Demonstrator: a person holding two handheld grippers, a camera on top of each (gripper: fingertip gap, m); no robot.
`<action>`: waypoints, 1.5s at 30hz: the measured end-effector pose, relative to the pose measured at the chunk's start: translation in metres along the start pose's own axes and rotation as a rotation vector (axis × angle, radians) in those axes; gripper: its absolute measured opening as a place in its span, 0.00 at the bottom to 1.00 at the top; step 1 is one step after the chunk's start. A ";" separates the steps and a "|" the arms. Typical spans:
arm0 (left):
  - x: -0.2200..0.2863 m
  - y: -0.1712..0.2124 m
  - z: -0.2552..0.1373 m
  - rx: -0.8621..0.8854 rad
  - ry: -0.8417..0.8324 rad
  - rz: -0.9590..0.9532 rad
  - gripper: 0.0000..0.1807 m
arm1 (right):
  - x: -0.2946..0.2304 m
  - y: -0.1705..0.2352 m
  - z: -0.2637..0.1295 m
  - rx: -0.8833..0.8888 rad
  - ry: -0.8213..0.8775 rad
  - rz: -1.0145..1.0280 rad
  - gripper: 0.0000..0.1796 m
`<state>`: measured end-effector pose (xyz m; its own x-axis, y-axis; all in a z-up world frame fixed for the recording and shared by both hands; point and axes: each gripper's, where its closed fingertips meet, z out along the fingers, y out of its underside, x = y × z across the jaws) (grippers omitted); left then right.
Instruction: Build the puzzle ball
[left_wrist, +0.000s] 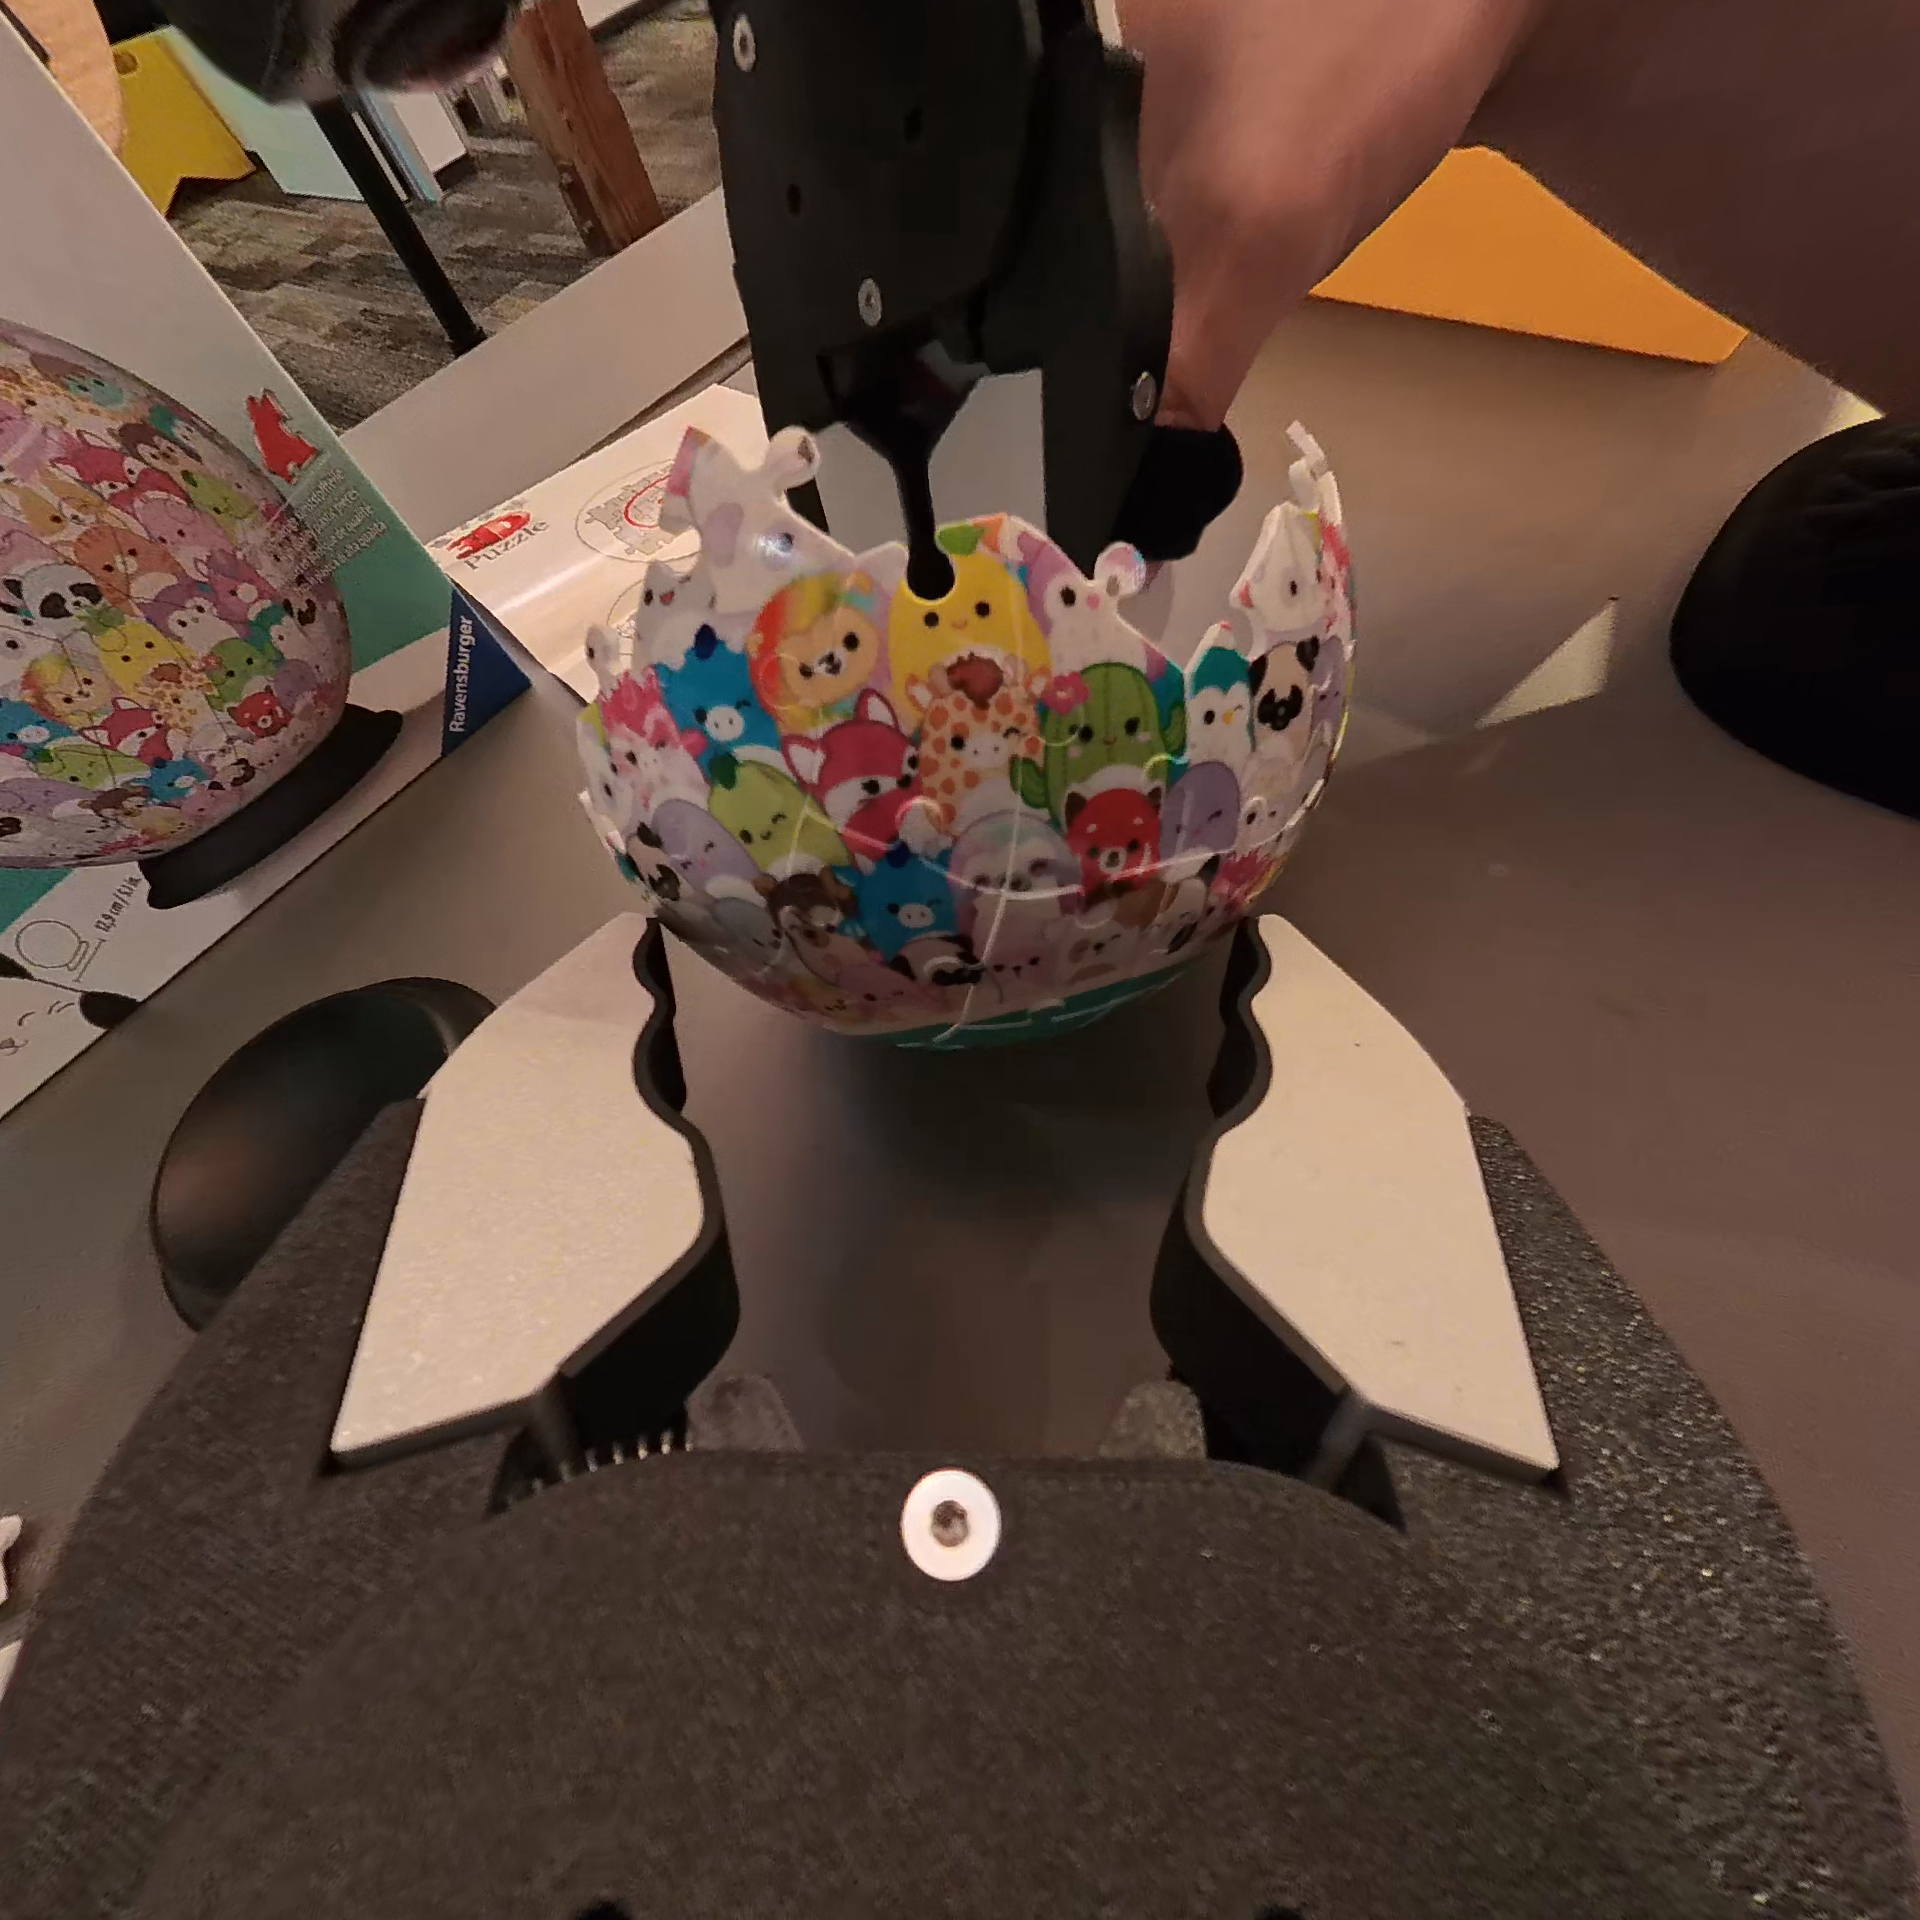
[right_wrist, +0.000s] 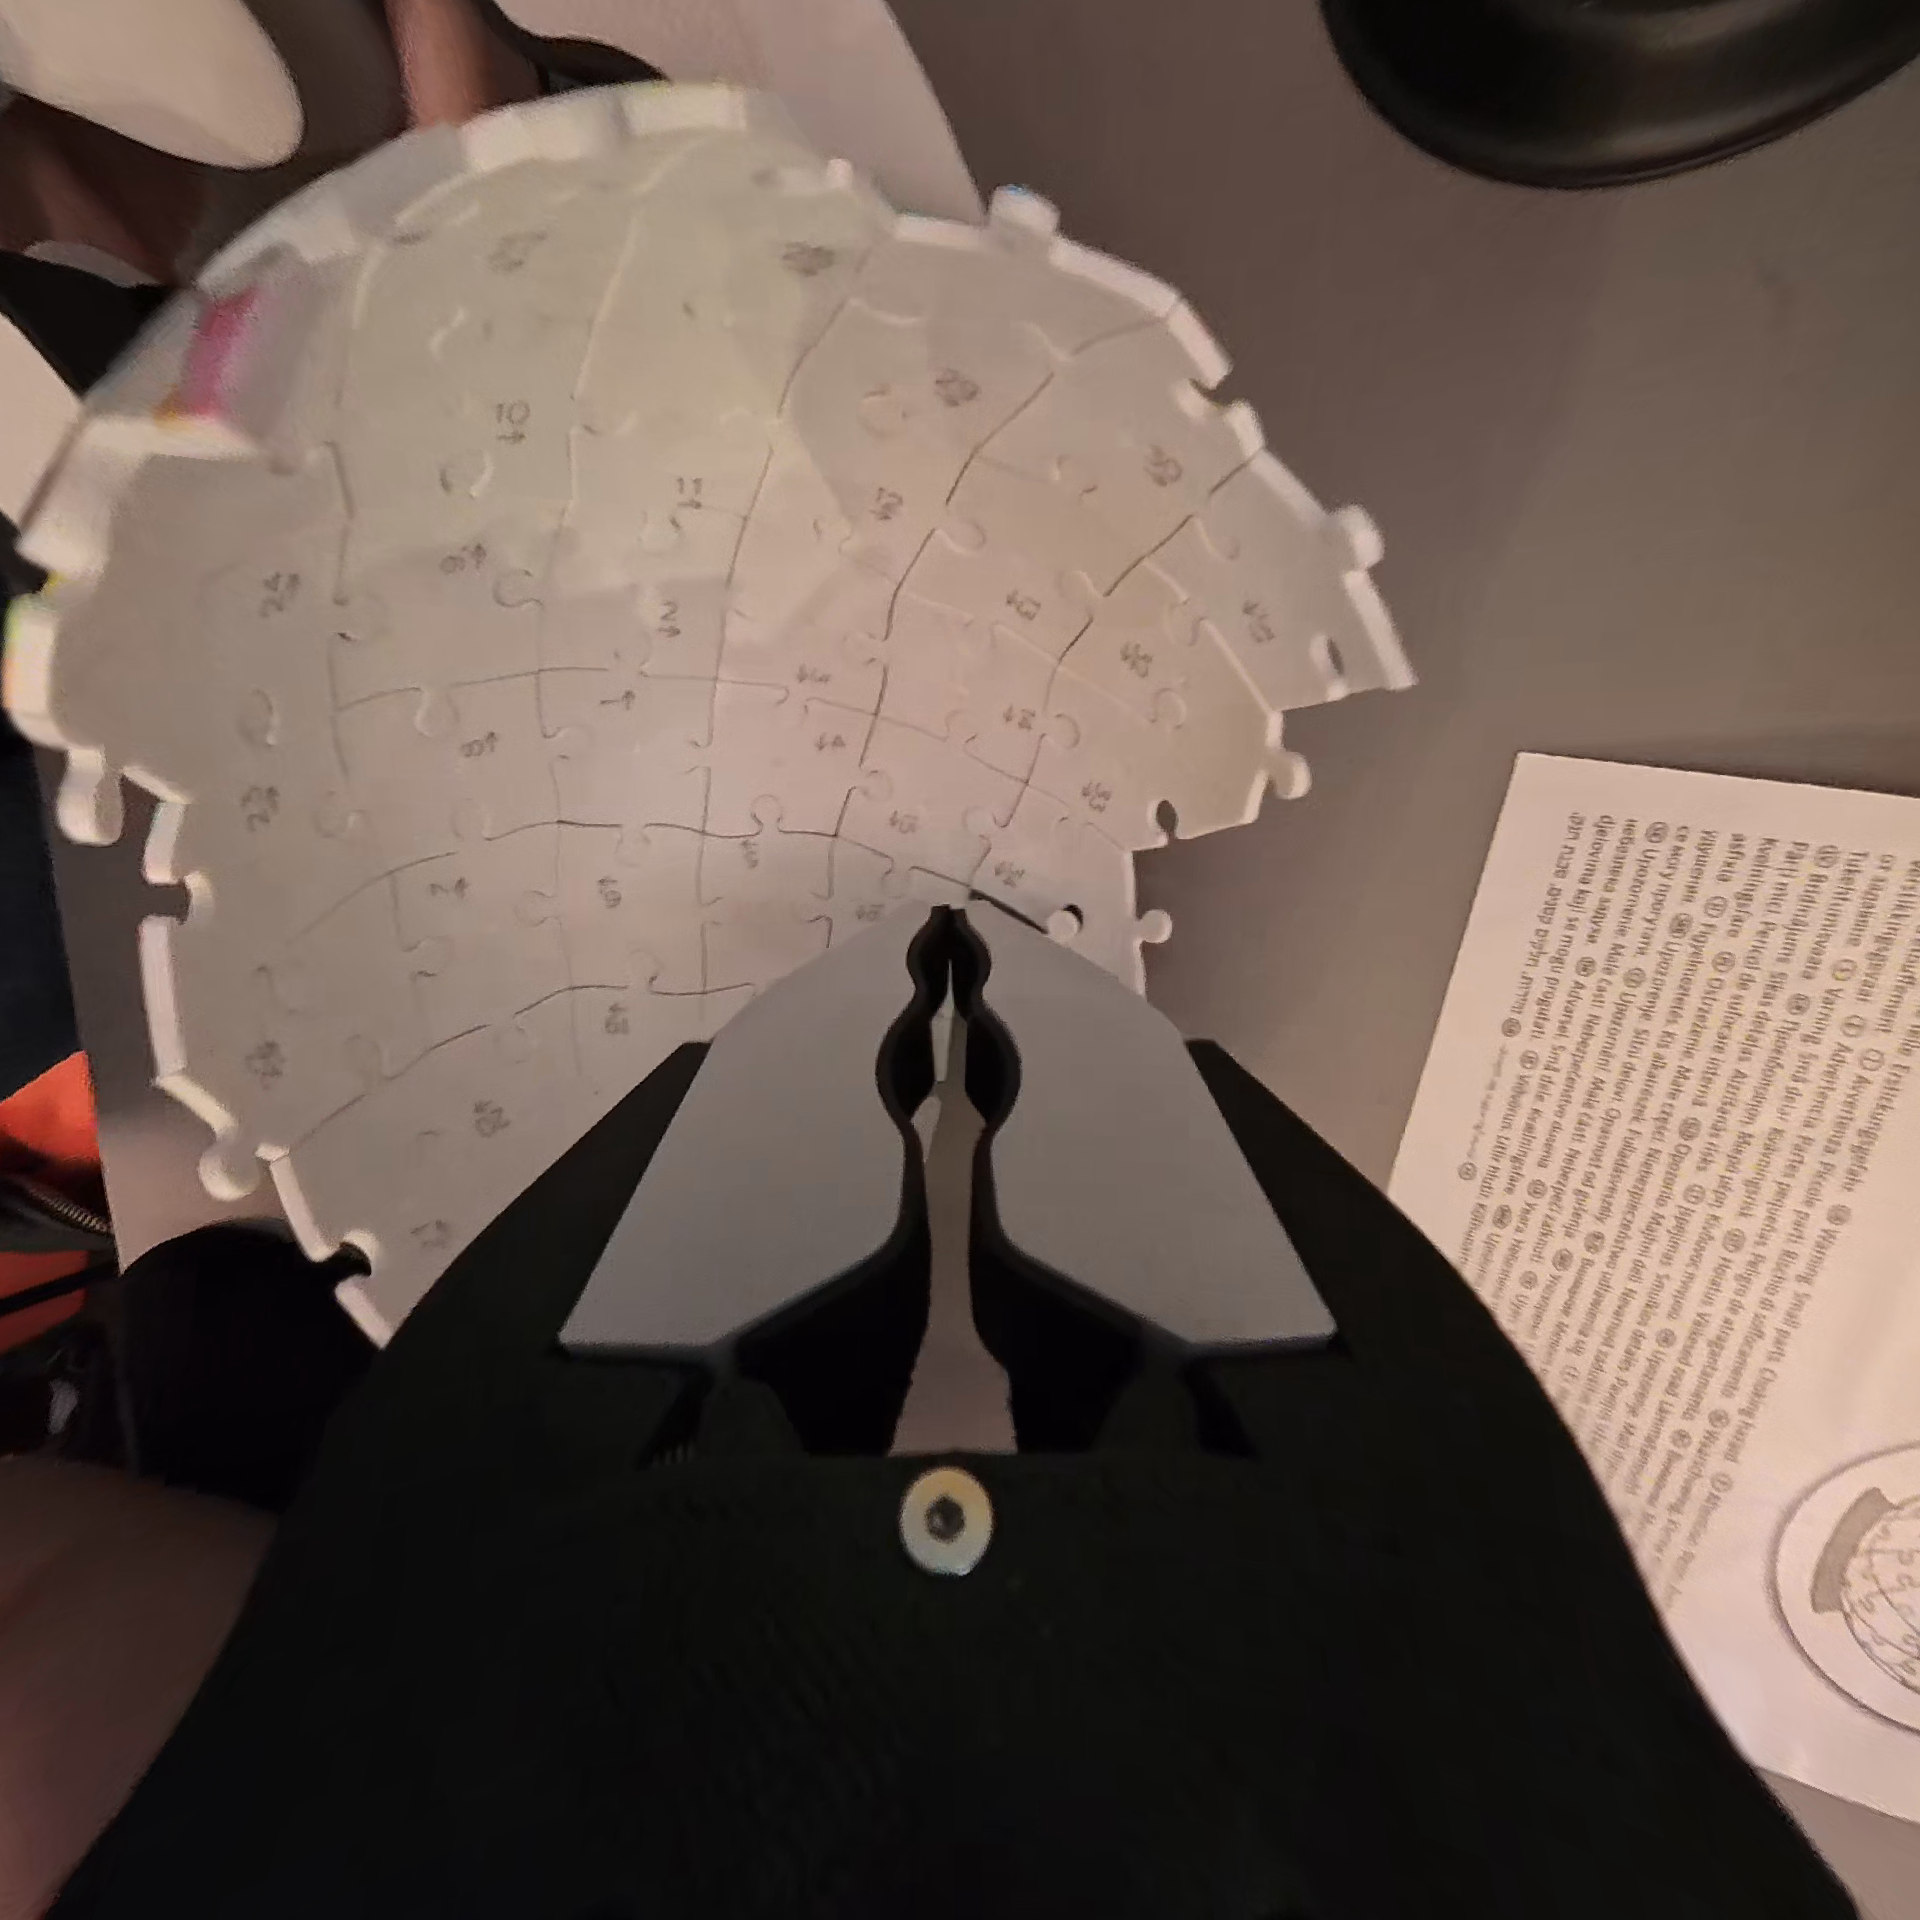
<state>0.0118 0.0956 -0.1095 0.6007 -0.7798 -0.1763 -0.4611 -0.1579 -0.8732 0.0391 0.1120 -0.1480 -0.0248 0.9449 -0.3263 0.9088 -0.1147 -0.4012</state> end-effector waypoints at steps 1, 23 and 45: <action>0.000 0.000 0.000 0.000 0.001 -0.002 0.56 | 0.000 0.002 0.002 -0.013 -0.001 0.001 0.01; 0.000 -0.010 0.004 0.036 0.017 -0.012 0.55 | 0.003 0.005 0.006 -0.021 -0.071 0.085 0.01; -0.002 -0.009 0.004 0.042 0.015 -0.013 0.54 | 0.006 0.006 -0.022 0.081 -0.004 0.035 0.01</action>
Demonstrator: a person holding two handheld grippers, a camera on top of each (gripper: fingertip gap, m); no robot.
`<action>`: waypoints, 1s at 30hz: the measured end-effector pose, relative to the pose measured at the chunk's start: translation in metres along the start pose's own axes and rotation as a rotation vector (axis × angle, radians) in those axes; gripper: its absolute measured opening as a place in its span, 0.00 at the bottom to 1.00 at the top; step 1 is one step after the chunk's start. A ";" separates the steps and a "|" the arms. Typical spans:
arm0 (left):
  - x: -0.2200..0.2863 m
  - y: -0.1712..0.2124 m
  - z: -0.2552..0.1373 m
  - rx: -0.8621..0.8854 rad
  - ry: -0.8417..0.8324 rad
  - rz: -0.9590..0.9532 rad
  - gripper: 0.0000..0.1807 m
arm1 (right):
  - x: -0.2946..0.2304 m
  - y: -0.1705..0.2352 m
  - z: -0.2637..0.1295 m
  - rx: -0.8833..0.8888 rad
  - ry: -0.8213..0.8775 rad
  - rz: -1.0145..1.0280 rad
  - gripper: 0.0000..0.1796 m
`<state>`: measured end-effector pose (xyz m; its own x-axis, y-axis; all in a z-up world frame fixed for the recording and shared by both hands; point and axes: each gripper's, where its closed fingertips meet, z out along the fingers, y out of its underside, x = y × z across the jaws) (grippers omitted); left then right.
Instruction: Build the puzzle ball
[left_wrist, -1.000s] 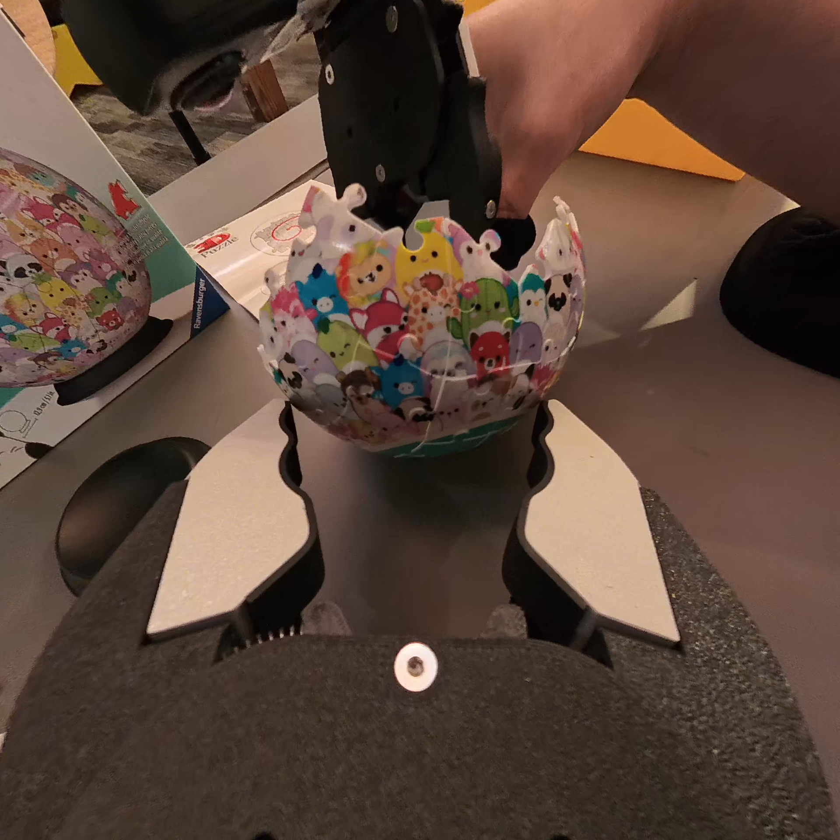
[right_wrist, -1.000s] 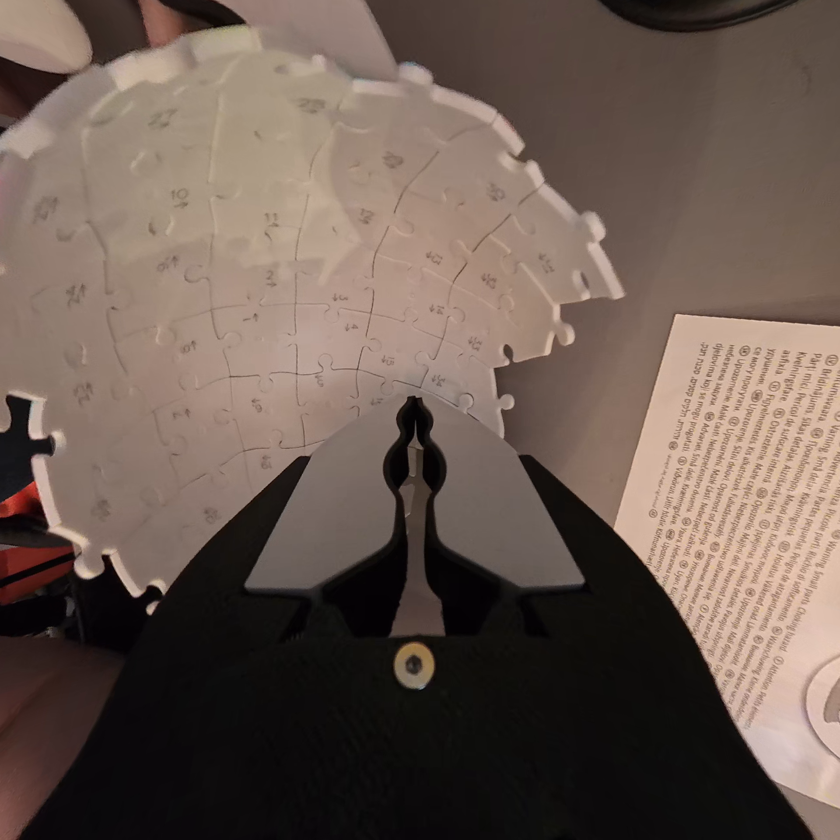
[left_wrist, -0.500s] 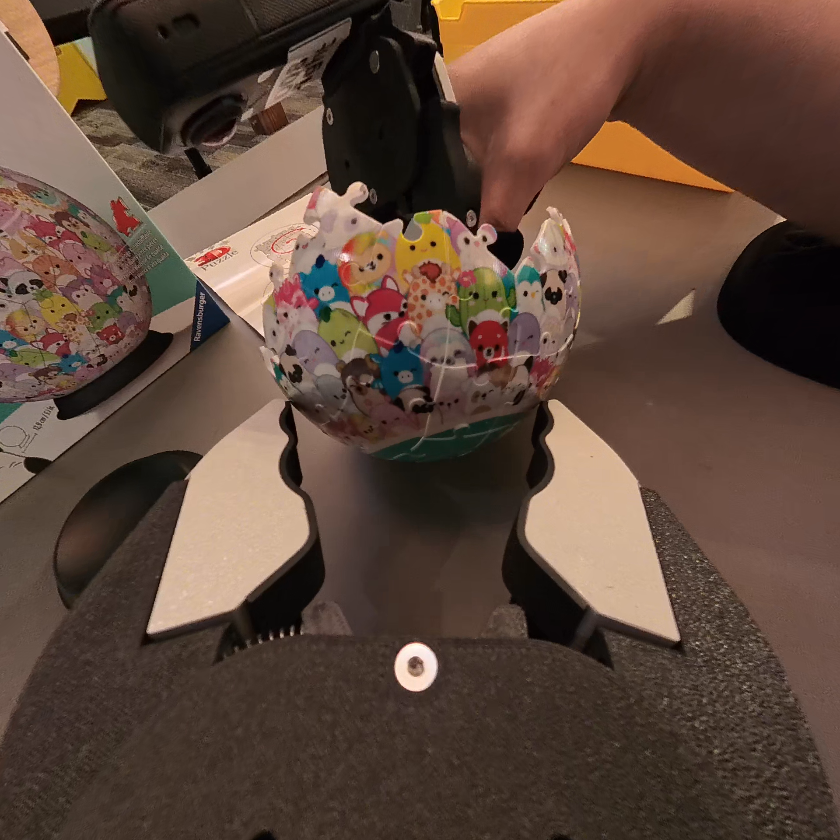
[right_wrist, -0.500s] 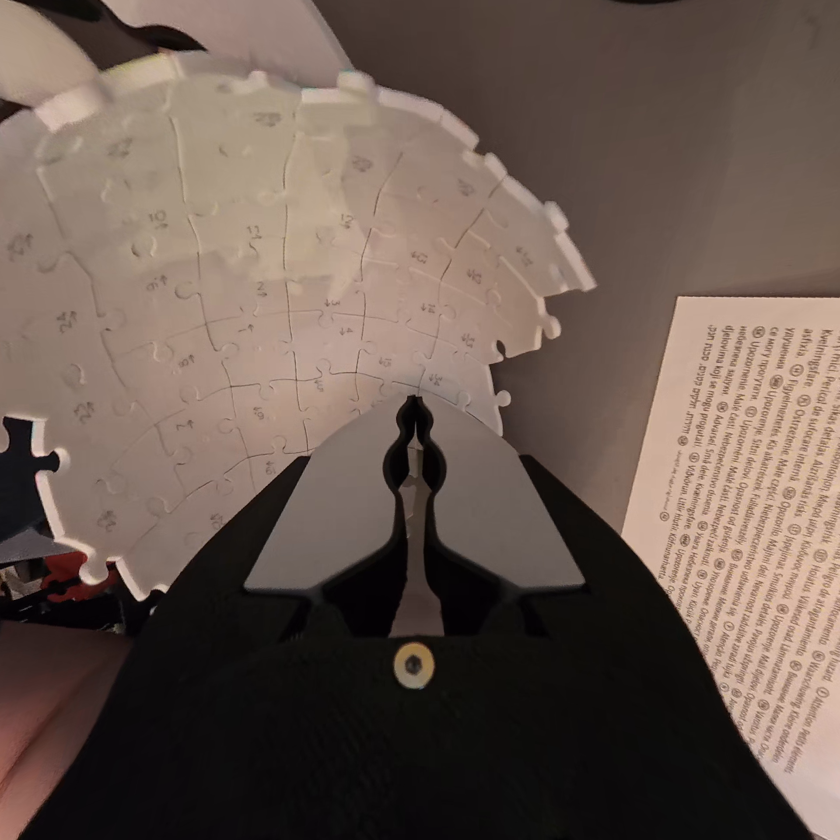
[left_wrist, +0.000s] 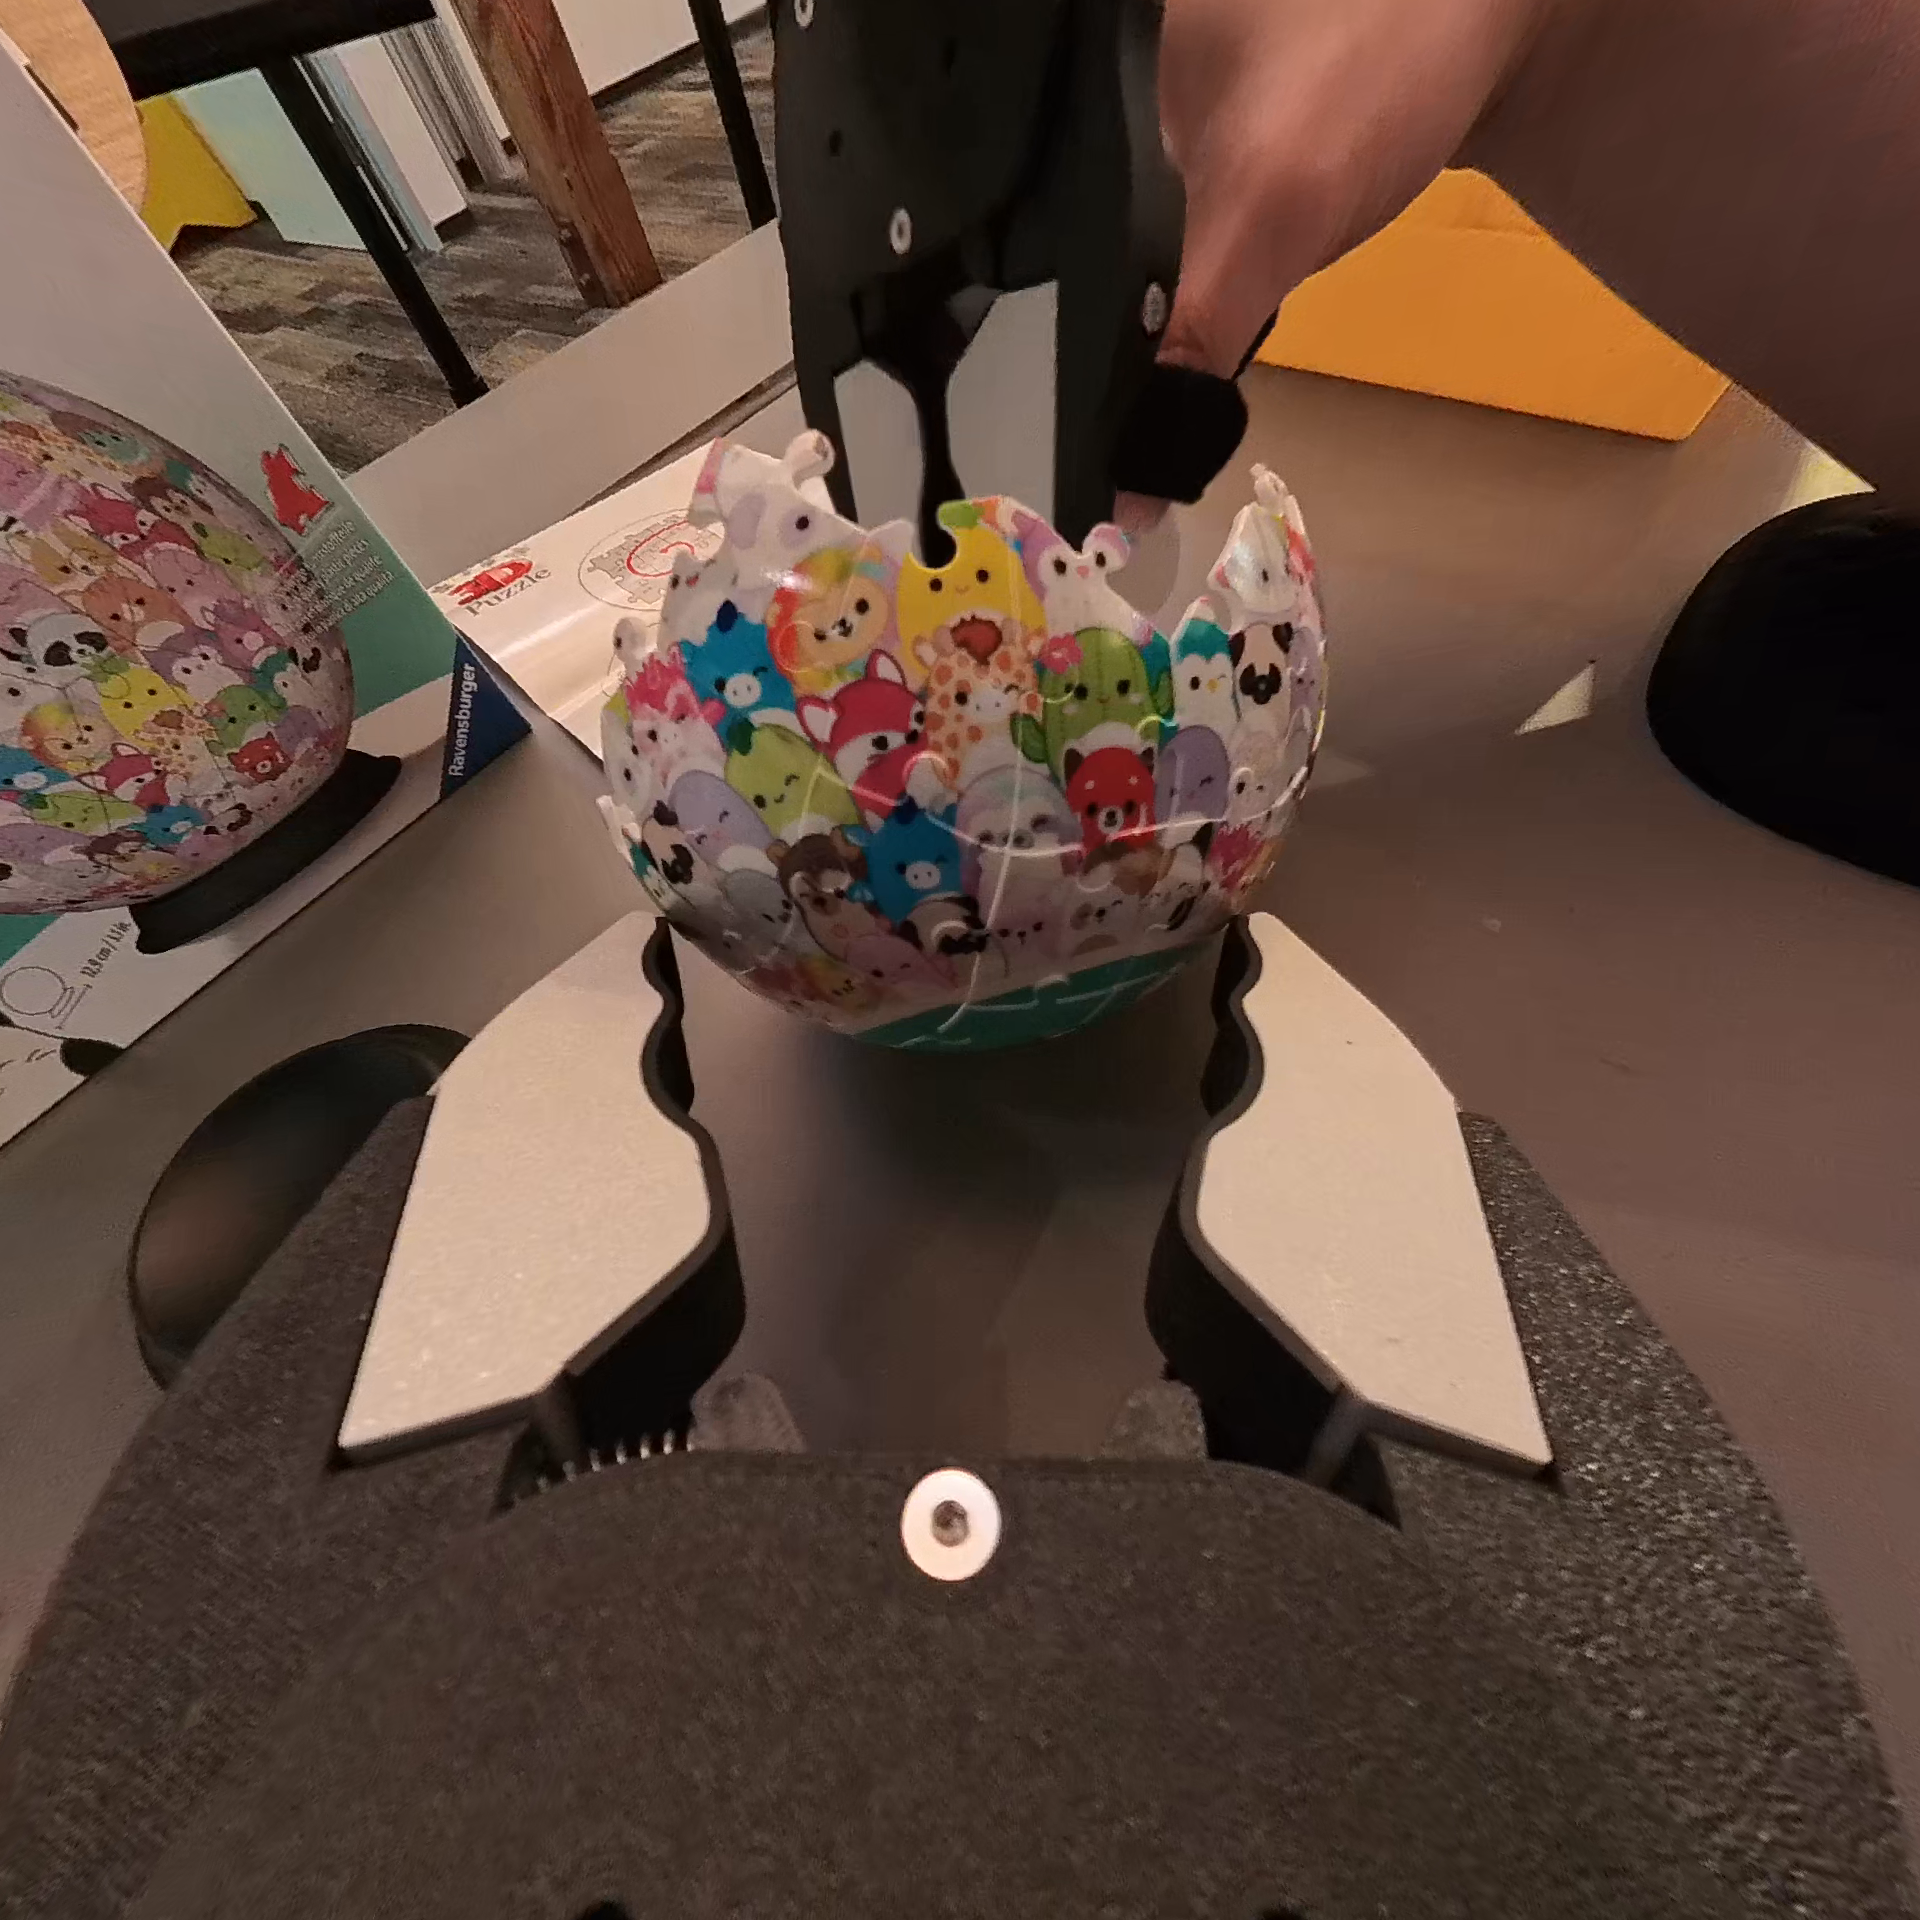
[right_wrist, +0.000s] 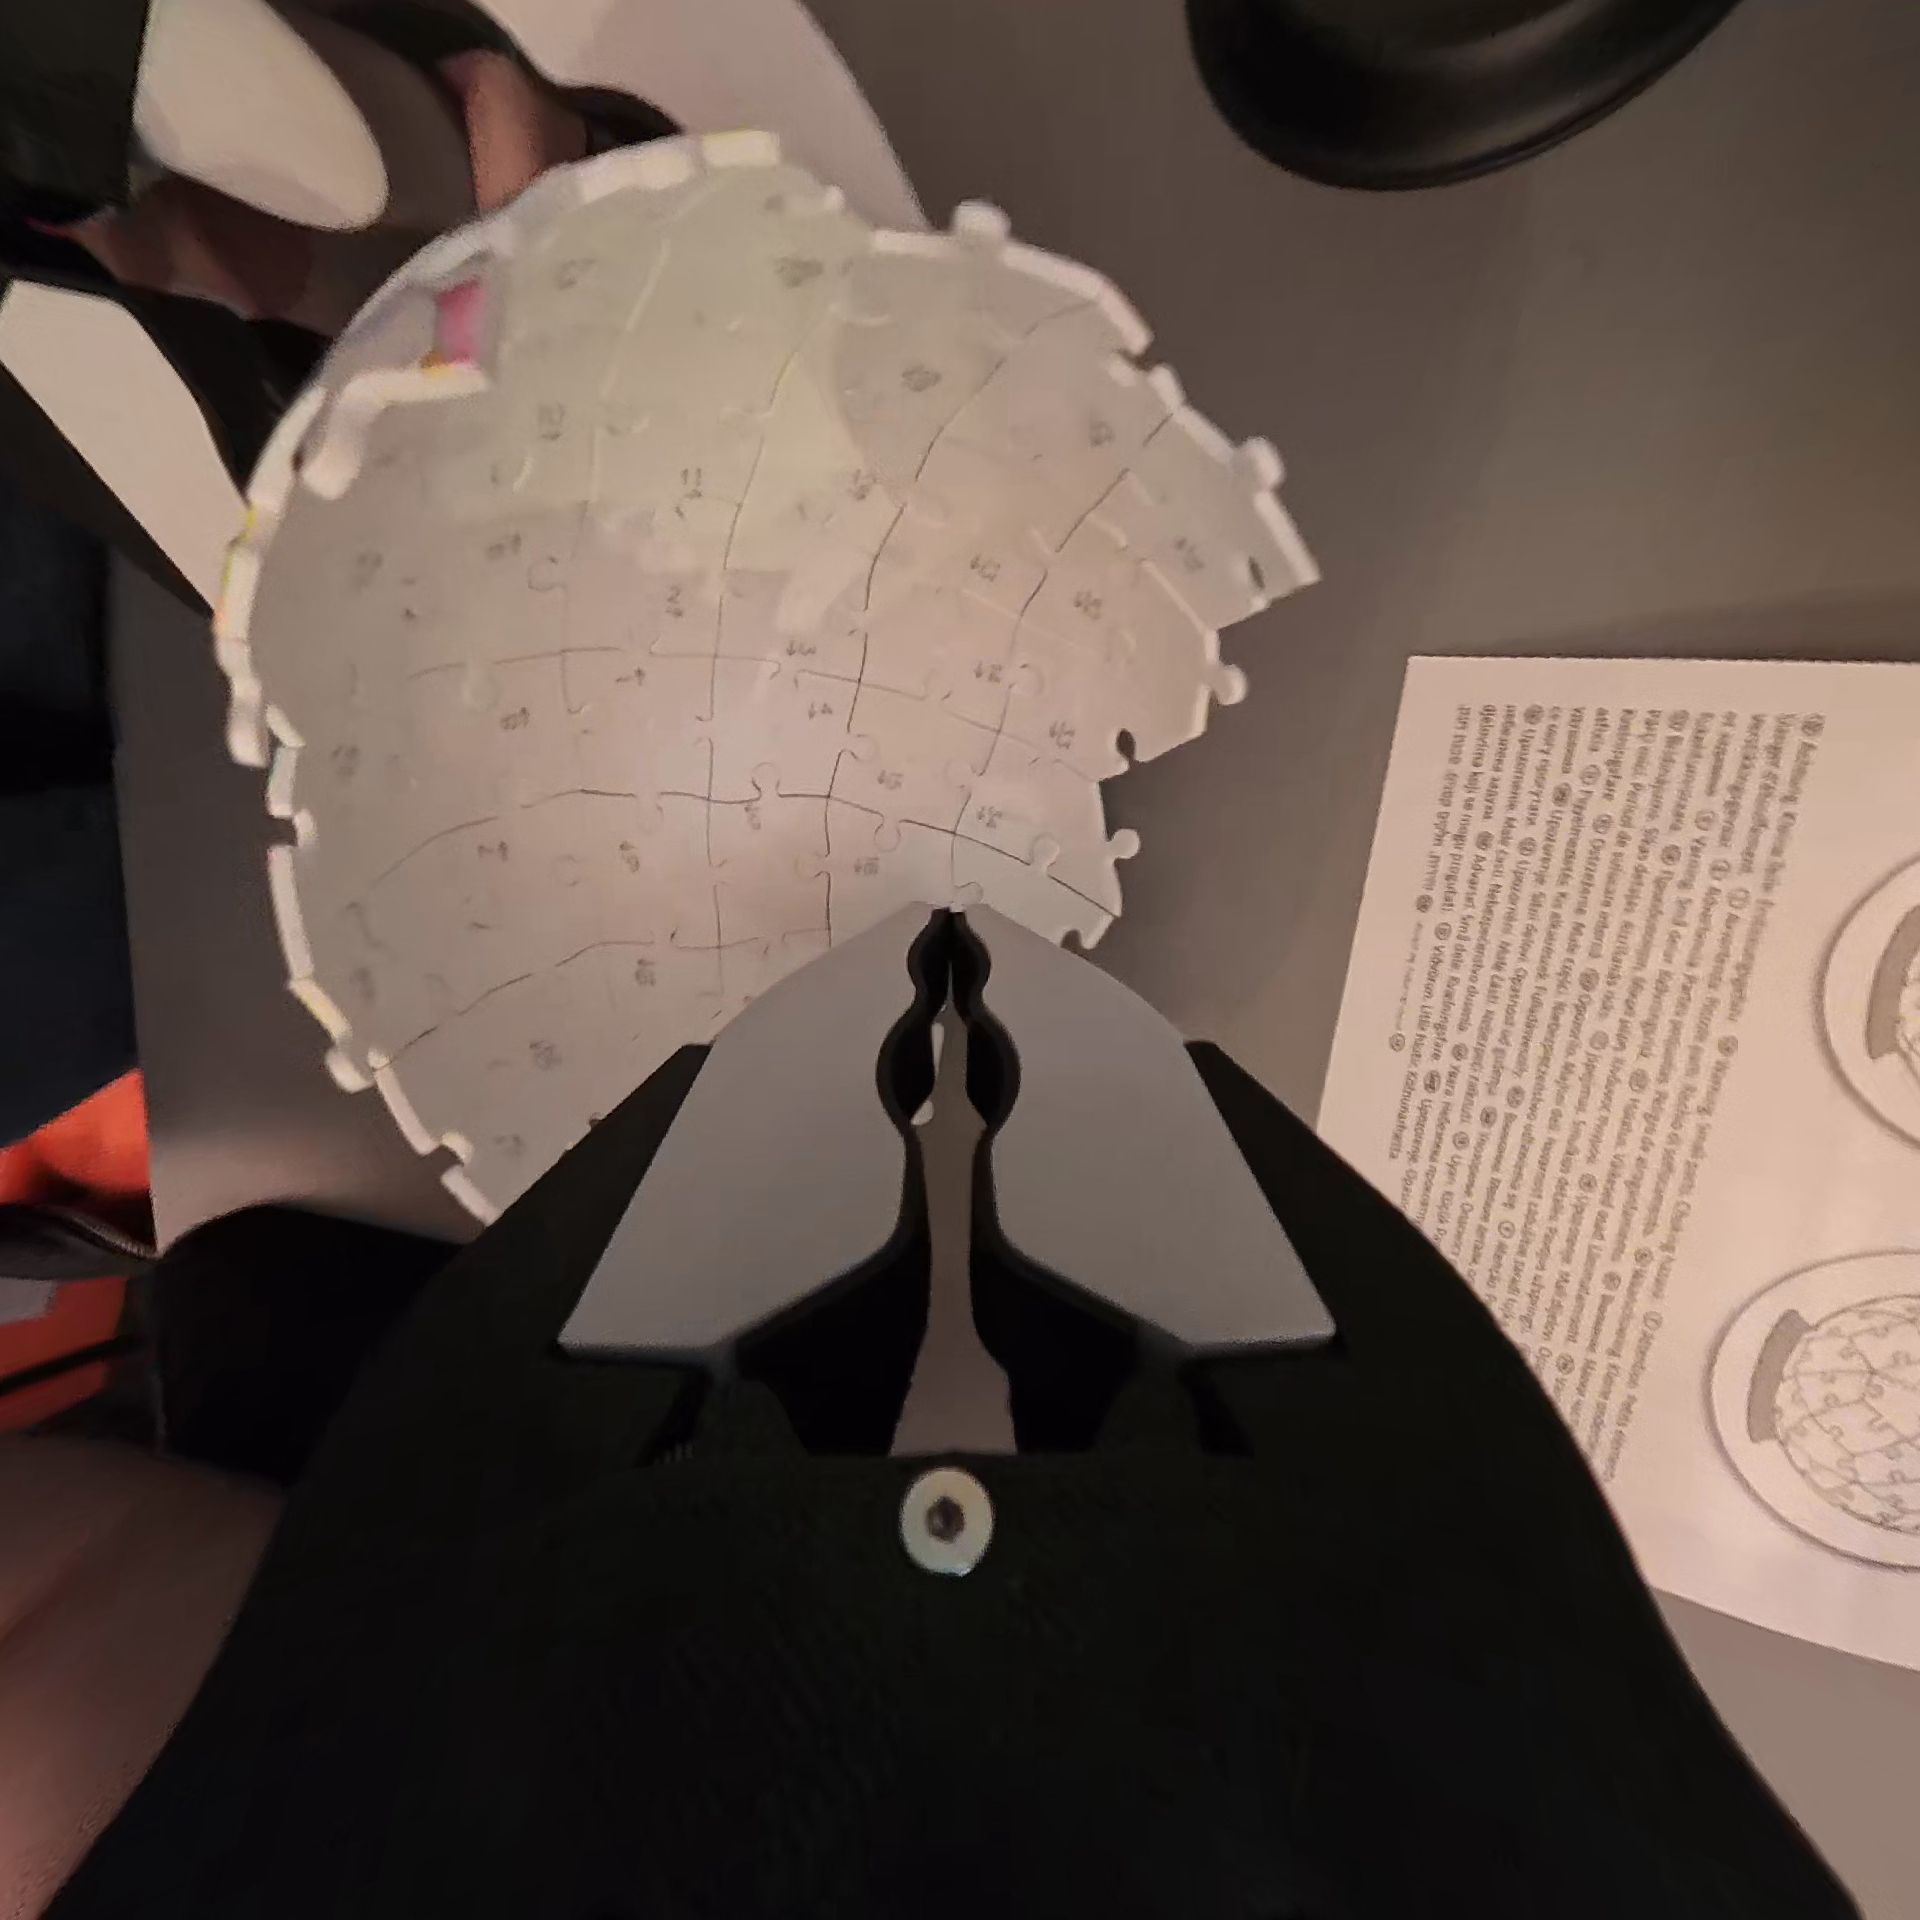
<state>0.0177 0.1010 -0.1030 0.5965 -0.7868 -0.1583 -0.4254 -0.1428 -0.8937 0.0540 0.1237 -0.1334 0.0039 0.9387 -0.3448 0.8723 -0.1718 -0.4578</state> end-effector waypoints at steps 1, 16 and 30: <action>0.000 0.000 0.000 0.001 -0.001 0.002 0.54 | -0.001 0.002 0.003 -0.022 0.005 -0.023 0.01; 0.004 -0.008 0.002 0.019 -0.002 0.039 0.51 | 0.001 0.013 0.020 -0.116 0.025 -0.076 0.01; 0.010 -0.007 0.010 0.028 0.048 0.038 0.58 | -0.002 0.014 0.021 -0.086 -0.026 -0.016 0.01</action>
<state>0.0335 0.0997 -0.1028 0.5468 -0.8191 -0.1732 -0.4276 -0.0955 -0.8989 0.0558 0.1137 -0.1561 -0.0225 0.9328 -0.3597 0.9108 -0.1291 -0.3920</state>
